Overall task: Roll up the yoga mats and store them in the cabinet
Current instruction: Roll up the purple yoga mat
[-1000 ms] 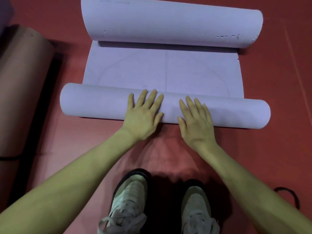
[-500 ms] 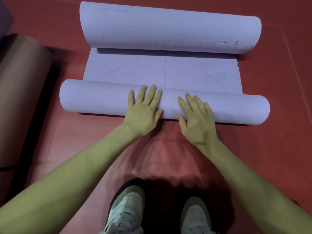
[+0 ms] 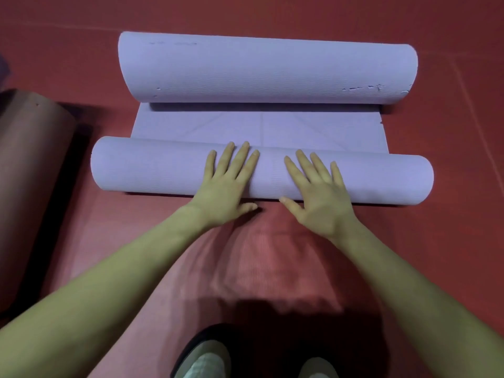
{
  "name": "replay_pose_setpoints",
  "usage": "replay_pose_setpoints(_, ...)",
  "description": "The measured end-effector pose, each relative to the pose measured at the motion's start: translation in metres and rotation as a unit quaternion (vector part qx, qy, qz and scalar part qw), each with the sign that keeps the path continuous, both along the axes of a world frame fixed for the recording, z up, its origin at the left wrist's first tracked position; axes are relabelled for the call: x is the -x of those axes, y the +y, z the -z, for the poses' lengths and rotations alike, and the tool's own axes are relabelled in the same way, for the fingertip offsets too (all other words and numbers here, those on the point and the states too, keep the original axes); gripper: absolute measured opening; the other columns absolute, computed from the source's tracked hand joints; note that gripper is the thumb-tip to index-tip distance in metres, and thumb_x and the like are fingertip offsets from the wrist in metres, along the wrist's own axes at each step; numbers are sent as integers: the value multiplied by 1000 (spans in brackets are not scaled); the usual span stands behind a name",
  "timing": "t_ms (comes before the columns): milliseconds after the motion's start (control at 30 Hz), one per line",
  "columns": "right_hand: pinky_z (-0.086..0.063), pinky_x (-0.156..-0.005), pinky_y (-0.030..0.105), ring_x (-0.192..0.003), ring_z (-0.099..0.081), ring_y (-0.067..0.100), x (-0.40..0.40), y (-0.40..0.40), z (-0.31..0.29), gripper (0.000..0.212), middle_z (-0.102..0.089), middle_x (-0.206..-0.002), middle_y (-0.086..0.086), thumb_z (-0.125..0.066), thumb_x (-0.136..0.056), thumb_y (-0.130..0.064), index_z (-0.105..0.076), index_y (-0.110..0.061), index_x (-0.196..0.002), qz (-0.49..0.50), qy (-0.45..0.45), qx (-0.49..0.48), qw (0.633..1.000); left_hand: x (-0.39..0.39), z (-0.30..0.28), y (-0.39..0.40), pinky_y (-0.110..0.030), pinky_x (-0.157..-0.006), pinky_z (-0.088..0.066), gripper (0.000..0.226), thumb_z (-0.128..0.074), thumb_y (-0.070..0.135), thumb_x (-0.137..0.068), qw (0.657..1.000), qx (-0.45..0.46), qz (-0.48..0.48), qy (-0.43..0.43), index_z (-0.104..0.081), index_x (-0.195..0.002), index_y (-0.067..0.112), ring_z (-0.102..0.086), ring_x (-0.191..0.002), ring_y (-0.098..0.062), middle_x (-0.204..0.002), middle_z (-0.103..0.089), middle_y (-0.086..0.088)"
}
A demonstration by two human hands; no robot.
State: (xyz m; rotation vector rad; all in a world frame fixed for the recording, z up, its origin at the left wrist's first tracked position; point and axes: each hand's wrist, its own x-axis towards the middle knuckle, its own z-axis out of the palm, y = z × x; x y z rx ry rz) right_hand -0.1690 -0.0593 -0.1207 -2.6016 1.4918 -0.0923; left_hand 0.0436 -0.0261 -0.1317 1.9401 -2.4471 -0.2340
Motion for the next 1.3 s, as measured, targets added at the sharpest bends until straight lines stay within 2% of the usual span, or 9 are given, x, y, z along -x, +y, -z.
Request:
replay_pose_setpoints(100,3,-114,50,-146,-6,24,-2,-19,0,98,-9,-159,2,-61,-75,-62,-9,-27,-151,-10,40,-17,999,-6,-6,-19,-58,-112,-8,115,-77,55,-65,1000,-5,10,-27,-15,-152,13,-13,-144,-39,-158,-15,-13)
replay_pose_setpoints(200,6,-114,49,-146,-5,23,-8,-37,-3,112,-9,-159,1,-71,-67,-61,-6,-27,-152,-9,66,-17,998,-9,-6,-29,-62,-99,-34,112,-89,47,-45,995,43,38,-83,-46,-138,5,-47,-124,-45,-140,-47,-21)
replay_pose_setpoints(267,5,-114,51,-146,-4,21,-12,-52,-5,115,-9,-158,-1,-71,-66,-62,-3,-28,-151,-5,89,-28,996,-6,-4,-33,-62,-93,-40,112,-91,46,-38,992,63,18,-107,-51,-133,3,-53,-118,-42,-134,-53,-20)
replay_pose_setpoints(467,2,-113,56,-144,-7,25,-20,-69,-4,120,-12,-157,2,-71,-63,-65,-1,-24,-151,-6,127,-25,992,4,-9,-51,-64,-110,-3,117,-72,57,-71,995,-4,-43,-88,0,-153,15,-4,-145,-36,-160,-5,-9)
replay_pose_setpoints(567,-5,-113,53,-142,-17,25,-20,-68,-4,114,-21,-154,3,-72,-64,-63,-10,-24,-151,-13,114,-10,993,0,-11,-53,-68,-106,-12,116,-78,57,-63,996,2,-36,-87,-17,-152,13,-22,-141,-38,-156,-23,-11)
replay_pose_setpoints(700,-34,-101,47,-113,-55,28,-16,-65,-5,102,-57,-128,7,-86,-46,-53,-51,-14,-134,-35,70,69,995,-8,-4,-48,-68,-86,-41,108,-92,48,-34,993,102,13,-54,-57,-127,3,-60,-104,-43,-122,-62,-17)
replay_pose_setpoints(833,-48,-86,43,-90,-65,29,-1,-52,-5,100,-68,-107,8,-89,-28,-51,-66,-10,-116,-34,-1,125,992,-2,-8,-35,-62,-85,-43,107,-89,52,-41,988,141,47,-28,-48,-129,7,-61,-100,-41,-120,-62,-16)
replay_pose_setpoints(1033,-37,-87,38,-90,-64,28,20,-12,-12,101,-67,-109,6,-85,-32,-58,-63,-17,-122,-36,7,136,990,8,-10,0,-58,-89,-42,104,-84,57,-54,986,145,80,-3,-38,-133,10,-58,-102,-42,-124,-59,-17)
replay_pose_setpoints(1300,-48,-84,40,-92,-63,31,42,50,-23,97,-66,-112,10,-78,-46,-66,-58,-21,-129,-40,19,100,994,23,-18,51,-54,-84,-44,99,-83,57,-56,983,137,115,31,-42,-129,5,-60,-97,-42,-120,-61,-19)
